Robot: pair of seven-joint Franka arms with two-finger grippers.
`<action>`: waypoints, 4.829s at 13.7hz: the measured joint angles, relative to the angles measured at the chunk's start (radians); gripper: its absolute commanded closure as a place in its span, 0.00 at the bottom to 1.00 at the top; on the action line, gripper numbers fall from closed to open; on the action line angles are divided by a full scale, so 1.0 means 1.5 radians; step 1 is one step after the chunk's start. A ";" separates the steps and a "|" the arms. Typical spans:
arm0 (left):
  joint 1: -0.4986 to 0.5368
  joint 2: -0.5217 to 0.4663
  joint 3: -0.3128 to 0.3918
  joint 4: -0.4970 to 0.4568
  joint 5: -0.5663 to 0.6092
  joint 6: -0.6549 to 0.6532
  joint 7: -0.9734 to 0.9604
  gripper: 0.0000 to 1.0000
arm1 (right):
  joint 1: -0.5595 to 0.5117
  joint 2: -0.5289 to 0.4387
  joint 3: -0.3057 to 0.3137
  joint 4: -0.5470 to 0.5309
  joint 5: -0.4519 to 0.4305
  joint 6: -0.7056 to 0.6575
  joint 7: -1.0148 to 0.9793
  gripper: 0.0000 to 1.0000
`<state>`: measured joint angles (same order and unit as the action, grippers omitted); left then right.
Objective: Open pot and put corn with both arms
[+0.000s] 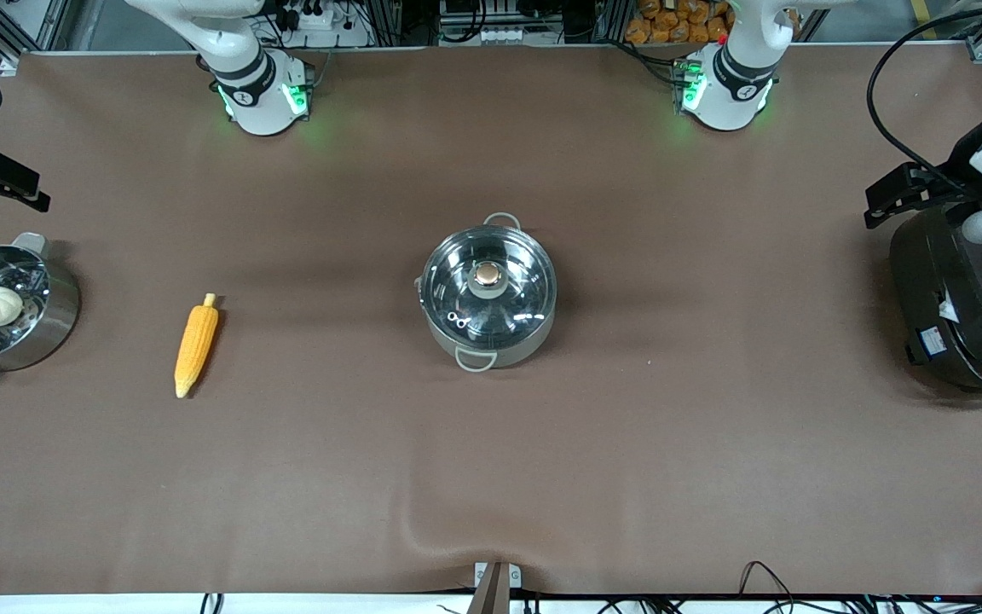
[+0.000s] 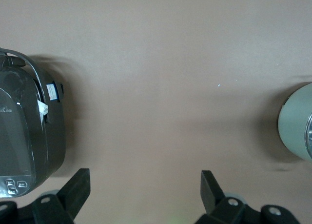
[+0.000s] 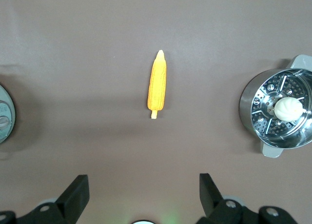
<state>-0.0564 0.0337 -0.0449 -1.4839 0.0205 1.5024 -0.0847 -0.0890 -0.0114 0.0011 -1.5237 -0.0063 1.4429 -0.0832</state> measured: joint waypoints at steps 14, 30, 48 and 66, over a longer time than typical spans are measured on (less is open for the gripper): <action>-0.156 0.094 -0.057 0.014 -0.001 0.083 -0.311 0.00 | 0.000 0.010 -0.001 0.000 0.000 -0.003 0.000 0.00; -0.427 0.365 -0.053 0.103 0.025 0.289 -0.914 0.00 | 0.000 0.136 -0.001 -0.005 0.000 0.044 0.000 0.00; -0.453 0.415 -0.051 0.107 0.025 0.319 -0.917 0.85 | -0.018 0.356 -0.005 -0.238 0.022 0.492 0.000 0.00; -0.289 0.170 -0.041 0.070 0.029 0.081 -0.552 1.00 | -0.019 0.379 -0.006 -0.278 0.024 0.531 0.000 1.00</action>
<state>-0.4893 0.2883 -0.1061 -1.3791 0.0633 1.6243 -0.9128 -0.1180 0.5578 -0.0080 -1.9410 0.0299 2.2388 -0.0838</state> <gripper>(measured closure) 0.502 0.537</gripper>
